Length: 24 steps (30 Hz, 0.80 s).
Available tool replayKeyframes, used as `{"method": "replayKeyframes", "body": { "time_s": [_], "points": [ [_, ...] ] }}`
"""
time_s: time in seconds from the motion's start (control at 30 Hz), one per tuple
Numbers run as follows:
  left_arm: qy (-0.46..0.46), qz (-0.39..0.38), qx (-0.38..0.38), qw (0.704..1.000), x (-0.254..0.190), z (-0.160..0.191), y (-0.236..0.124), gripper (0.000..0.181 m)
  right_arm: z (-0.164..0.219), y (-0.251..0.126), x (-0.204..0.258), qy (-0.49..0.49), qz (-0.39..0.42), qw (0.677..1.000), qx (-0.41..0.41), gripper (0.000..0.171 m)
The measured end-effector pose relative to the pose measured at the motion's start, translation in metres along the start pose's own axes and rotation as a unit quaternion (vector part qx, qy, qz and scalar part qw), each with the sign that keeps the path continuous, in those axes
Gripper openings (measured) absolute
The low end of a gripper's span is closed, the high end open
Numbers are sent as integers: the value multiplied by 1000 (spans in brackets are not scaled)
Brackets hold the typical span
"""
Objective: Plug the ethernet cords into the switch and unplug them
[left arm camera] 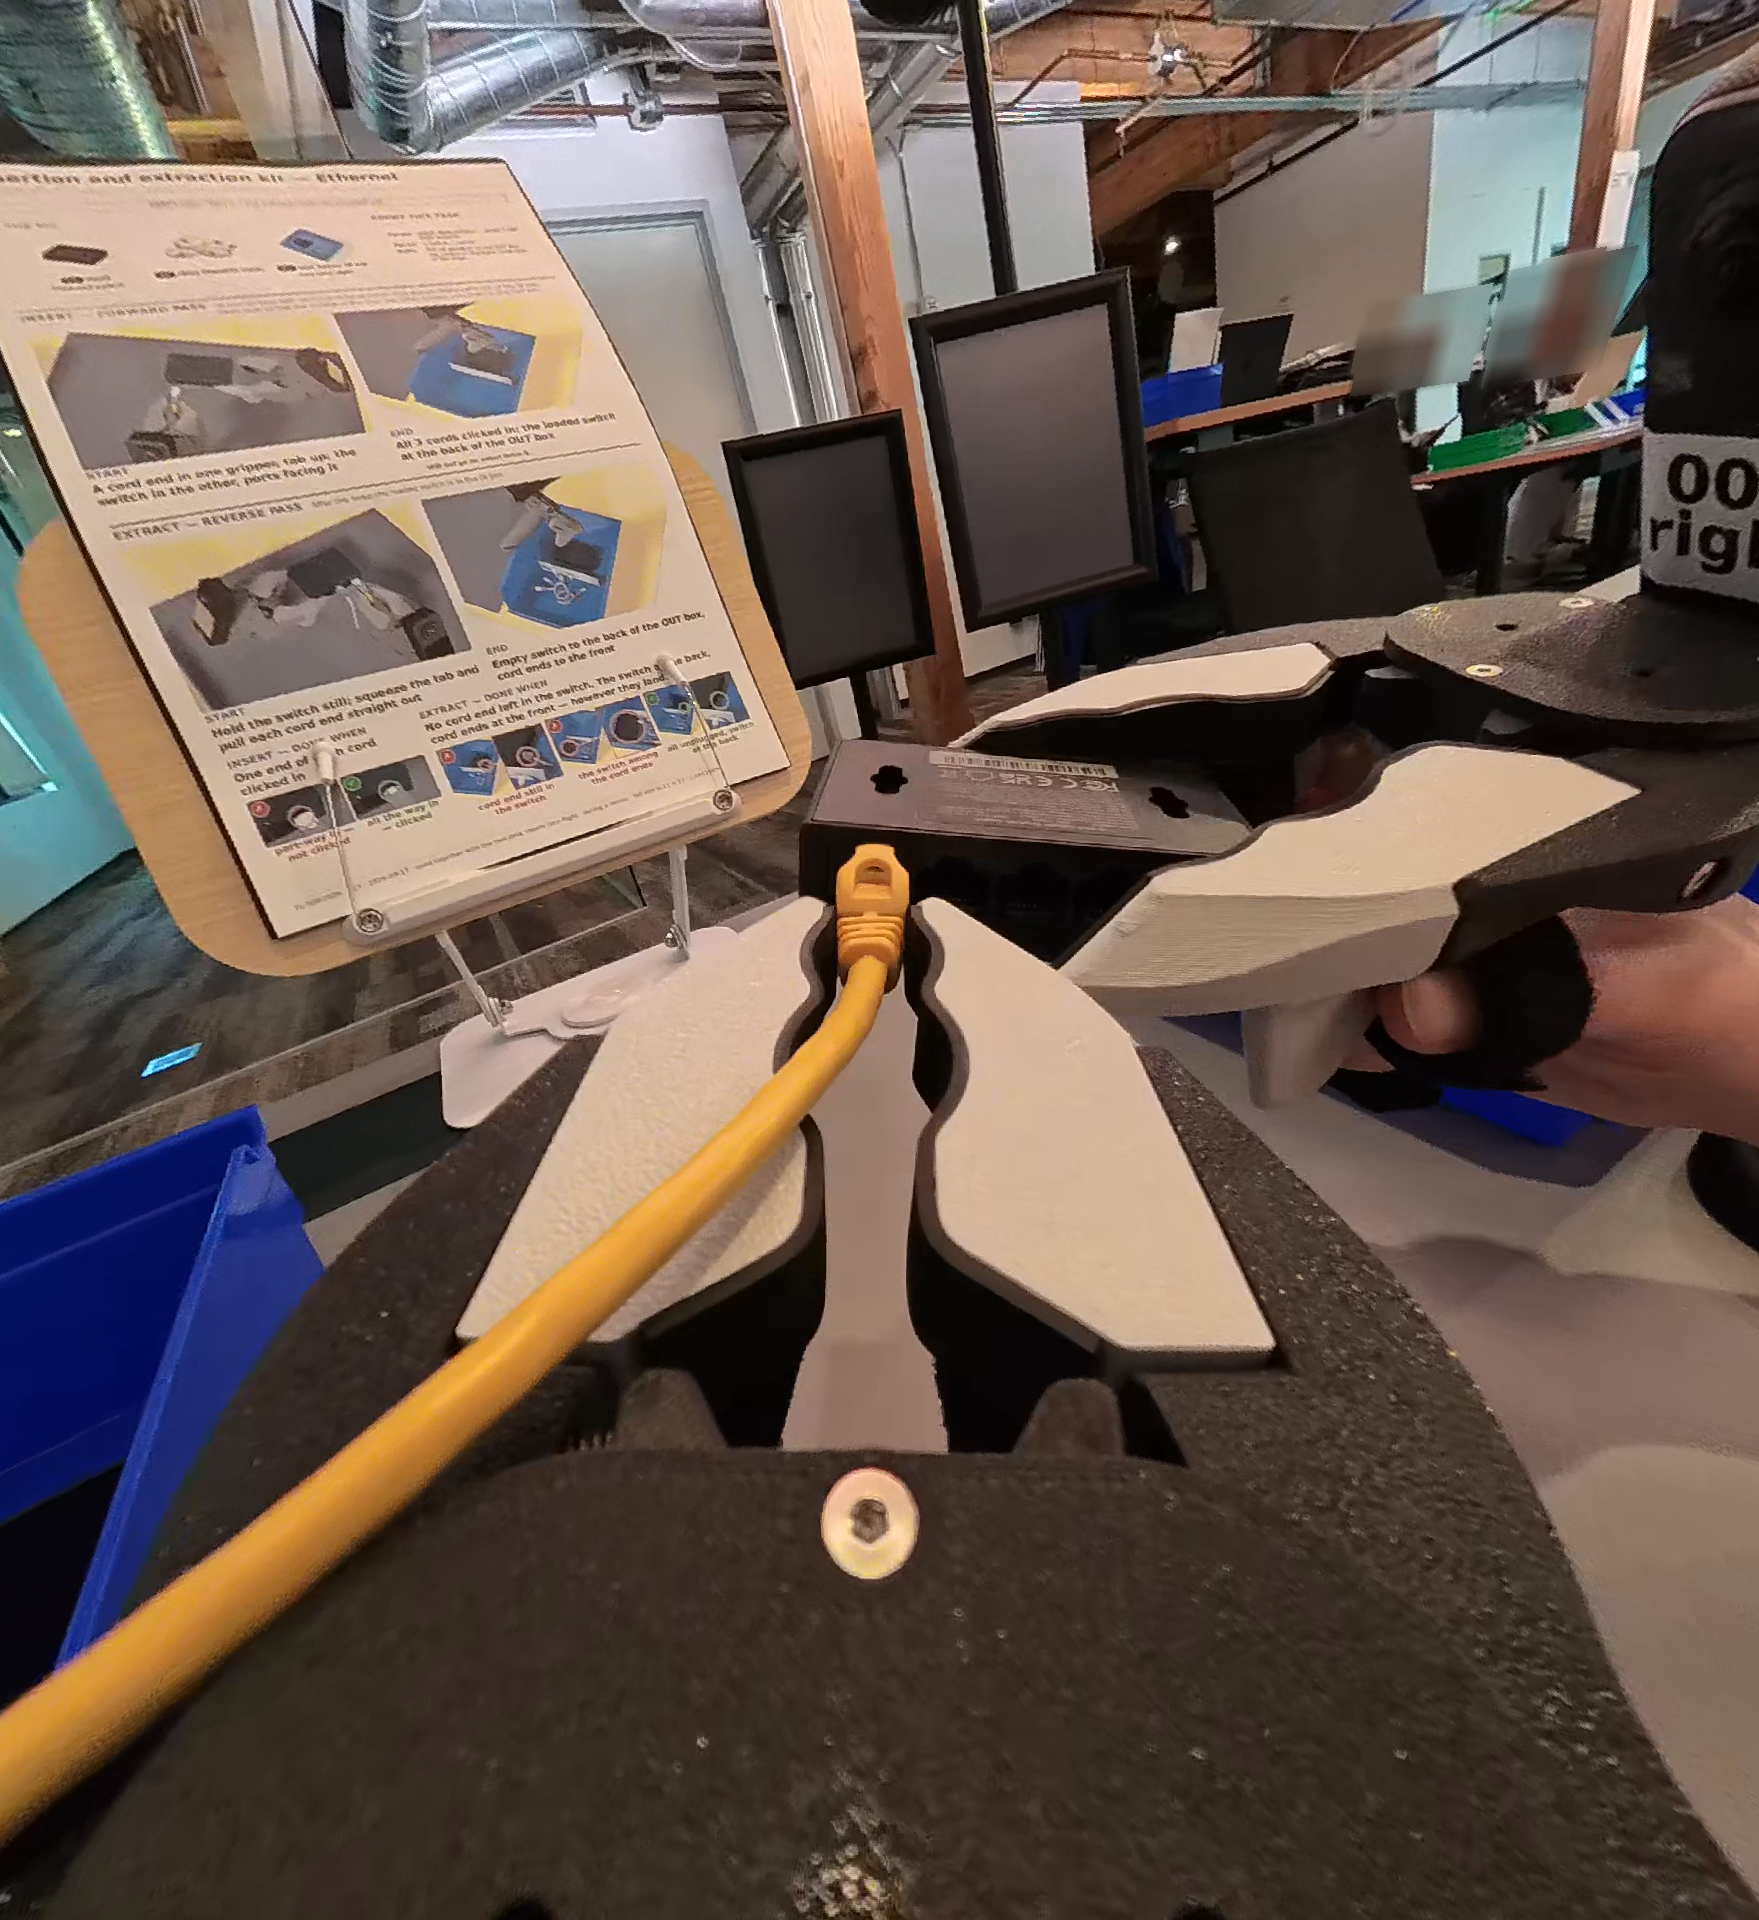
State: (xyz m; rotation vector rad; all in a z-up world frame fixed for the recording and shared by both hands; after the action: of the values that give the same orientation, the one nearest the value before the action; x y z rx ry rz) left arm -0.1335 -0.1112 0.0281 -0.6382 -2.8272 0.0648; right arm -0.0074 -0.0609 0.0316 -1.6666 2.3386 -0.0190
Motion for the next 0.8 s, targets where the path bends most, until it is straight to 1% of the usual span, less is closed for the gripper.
{"method": "replayKeyframes", "body": {
  "time_s": [0.07, 0.17, 0.3, 0.37, 0.47, 0.53, 0.57, 0.67, 0.8],
  "points": [
    [-5, 3, 1, 1000, 1, 0, 0, 12, 0, 0, 0, 11, -6, 1000, 0, 79],
    [-15, -6, -1, 1000, 5, 1, -2, 12, 0, -2, -2, 25, -6, 1000, -2, 74],
    [-34, -12, -7, 999, 11, 2, -4, 12, 0, -5, -6, 37, 21, 999, -2, 75],
    [-42, -16, -7, 999, 14, 2, -4, 12, 2, -3, -6, 52, 30, 998, 8, 77],
    [-56, -22, -12, 998, 17, 3, -5, 12, 5, 0, -5, 93, 31, 995, 2, 77],
    [-57, -27, -14, 998, 17, 2, -6, 12, 6, 3, -3, 117, 26, 993, -6, 72],
    [-54, -29, -13, 998, 17, 2, -5, 12, 6, 5, -2, 123, 24, 992, -11, 72],
    [-45, -33, -15, 998, 14, 2, -5, 12, 5, 7, 0, 119, 33, 992, -17, 67],
    [-46, -33, -20, 998, 13, 1, -5, 12, 4, 6, 1, 117, 38, 992, -30, 66]
  ]
}}
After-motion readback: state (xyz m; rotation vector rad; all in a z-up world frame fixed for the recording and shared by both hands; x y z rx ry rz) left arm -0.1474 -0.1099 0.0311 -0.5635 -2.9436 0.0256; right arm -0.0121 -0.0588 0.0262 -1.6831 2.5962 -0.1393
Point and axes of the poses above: each gripper's, where its closed fingertips meet, y out along the fingers, z out of its underside, x = y × z across the jaws, the point moved 8 cm from there along -y, back along the fingers, and after that the axes turned 12 degrees about x, right-handed, at the moved point
